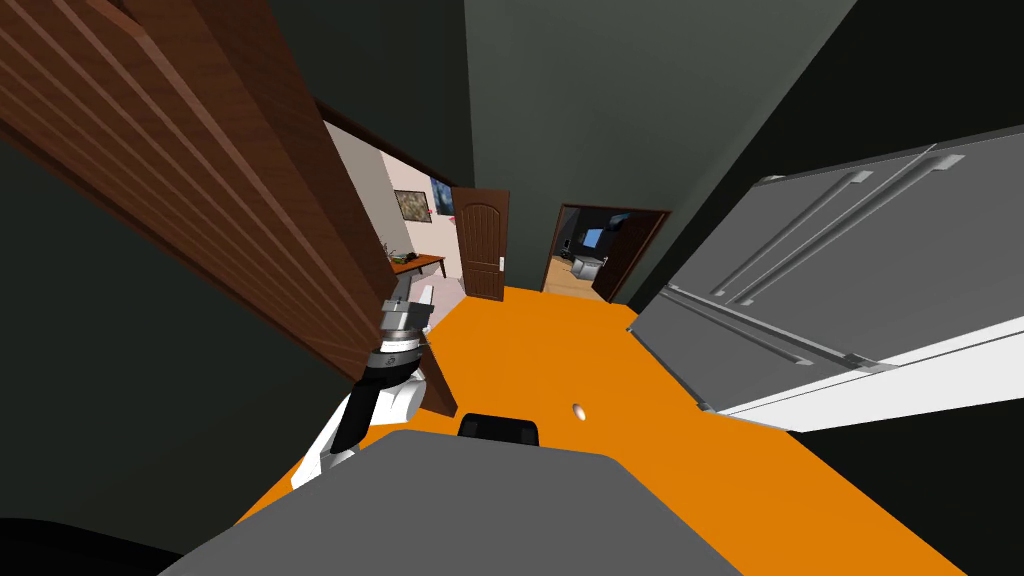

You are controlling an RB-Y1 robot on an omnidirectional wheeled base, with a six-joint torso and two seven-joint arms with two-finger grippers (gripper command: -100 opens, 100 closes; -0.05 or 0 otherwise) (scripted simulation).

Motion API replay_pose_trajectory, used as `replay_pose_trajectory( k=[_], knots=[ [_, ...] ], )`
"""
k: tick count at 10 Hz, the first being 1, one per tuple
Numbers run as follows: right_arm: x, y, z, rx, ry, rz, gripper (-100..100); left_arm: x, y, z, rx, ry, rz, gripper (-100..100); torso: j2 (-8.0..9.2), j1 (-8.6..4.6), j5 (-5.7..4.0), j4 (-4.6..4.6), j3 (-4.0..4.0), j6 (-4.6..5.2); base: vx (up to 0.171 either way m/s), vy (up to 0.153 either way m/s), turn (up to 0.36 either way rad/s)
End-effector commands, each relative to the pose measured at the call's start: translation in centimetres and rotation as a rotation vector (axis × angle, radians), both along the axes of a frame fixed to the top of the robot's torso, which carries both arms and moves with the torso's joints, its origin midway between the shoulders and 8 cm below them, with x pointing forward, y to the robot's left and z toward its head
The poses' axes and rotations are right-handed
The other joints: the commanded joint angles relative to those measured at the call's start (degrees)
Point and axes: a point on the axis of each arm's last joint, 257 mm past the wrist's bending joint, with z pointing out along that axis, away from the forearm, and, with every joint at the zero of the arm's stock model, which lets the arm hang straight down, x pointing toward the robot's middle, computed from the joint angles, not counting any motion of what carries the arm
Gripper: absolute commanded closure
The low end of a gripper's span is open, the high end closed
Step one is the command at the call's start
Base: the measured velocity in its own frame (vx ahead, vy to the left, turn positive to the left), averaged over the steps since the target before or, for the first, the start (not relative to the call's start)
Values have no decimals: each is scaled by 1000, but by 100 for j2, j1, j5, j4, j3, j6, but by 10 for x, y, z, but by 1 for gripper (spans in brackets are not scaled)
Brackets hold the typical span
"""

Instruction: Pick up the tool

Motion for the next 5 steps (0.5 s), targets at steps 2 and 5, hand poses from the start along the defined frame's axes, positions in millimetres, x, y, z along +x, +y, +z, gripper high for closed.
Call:
replay_pose_trajectory(
  k=[2, 5],
  knots=[
    [-5, 1, -4, -2, -1, 4, -100, 0, 0, 0, 0, 0, 0, 0, -1, 6, 2, 0, -1, 0, 13, -8, -14],
    [-13, 4, -12, -3, -1, 12, -100, 0, 0, 0, 0, 0, 0, 0, -20, -2, 0, -5, -11, 0, 54, -30, -24]
  ],
)
